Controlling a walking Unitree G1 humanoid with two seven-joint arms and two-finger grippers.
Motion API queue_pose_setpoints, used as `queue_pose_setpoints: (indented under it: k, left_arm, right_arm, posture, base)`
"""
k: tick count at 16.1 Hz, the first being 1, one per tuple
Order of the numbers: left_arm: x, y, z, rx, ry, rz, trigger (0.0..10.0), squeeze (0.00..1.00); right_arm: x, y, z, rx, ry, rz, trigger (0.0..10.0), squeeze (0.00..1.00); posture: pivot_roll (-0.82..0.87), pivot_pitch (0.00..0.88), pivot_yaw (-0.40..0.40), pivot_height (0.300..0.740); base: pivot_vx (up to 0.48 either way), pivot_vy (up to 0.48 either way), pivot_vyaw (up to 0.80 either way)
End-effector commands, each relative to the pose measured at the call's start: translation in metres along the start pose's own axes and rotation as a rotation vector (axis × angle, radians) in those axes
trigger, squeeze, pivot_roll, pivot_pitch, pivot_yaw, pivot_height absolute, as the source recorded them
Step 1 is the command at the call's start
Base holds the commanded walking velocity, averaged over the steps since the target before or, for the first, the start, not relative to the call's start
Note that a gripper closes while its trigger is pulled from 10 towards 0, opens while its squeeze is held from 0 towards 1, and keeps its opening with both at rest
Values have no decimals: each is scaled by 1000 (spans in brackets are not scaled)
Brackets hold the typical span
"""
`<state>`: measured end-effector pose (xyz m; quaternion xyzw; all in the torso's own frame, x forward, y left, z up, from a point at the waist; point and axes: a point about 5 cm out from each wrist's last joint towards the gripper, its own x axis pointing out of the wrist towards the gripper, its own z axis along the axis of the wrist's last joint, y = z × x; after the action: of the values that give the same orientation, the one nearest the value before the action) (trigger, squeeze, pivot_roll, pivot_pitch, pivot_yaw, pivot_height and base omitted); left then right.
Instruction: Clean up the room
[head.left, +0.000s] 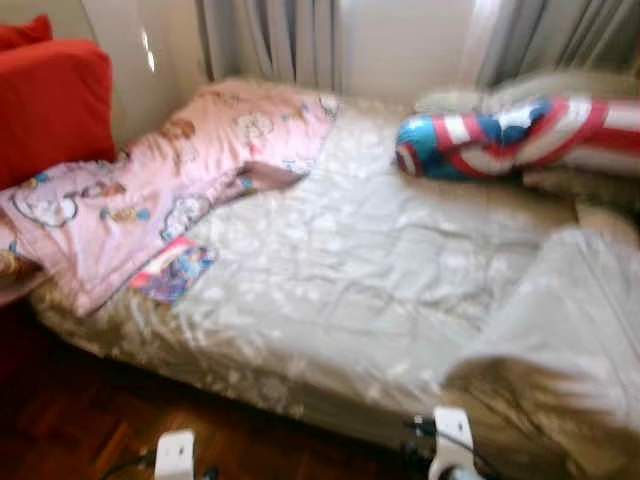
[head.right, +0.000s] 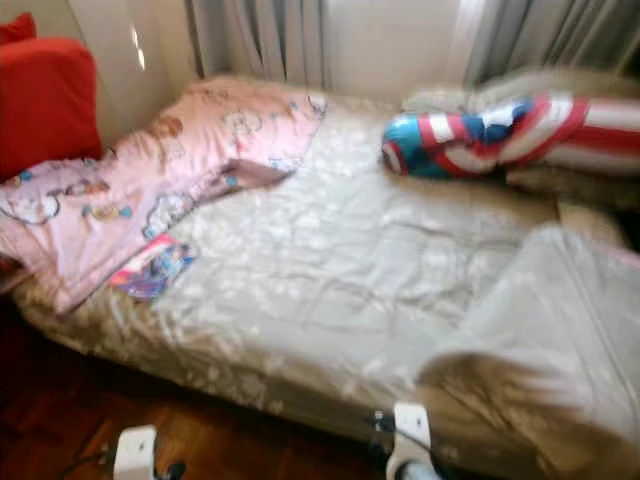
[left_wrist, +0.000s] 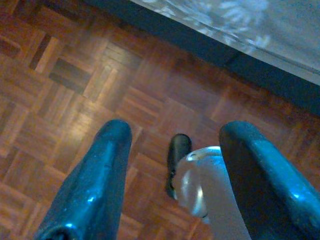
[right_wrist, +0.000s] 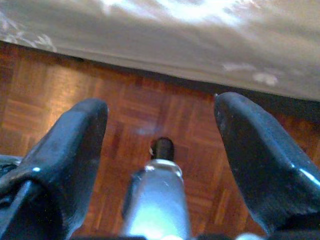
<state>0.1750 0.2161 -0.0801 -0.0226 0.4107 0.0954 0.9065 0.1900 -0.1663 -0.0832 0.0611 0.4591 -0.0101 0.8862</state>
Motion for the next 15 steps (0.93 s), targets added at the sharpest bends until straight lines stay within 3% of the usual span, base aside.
queue_pose_setpoints:
  k: [1,7,10,15]
  left_arm:
    - [-1,1,-4,10,16,-2,10000,0]
    - [-1,2,-6,8,24,-2,10000,0]
    - [-4,6,-14,13,51,2,10000,0]
    - [-5,7,-16,6,59,8,10000,0]
  right_arm:
    - [0,-1,0,-4,1,-2,10000,0]
    - [1,8,2,-17,-12,16,10000,0]
    - [-3,-4,-15,-15,35,-15,10000,0]
    - [-3,-2,-18,-19,33,-3,10000,0]
  posture:
    - [169,31,-49,740]
    - [173,19,-52,740]
    - [169,0,-51,740]
    - [171,0,-54,740]
  base:
    - [0,0,0]
    - [0,0,0]
    - [0,0,0]
    - [0,0,0]
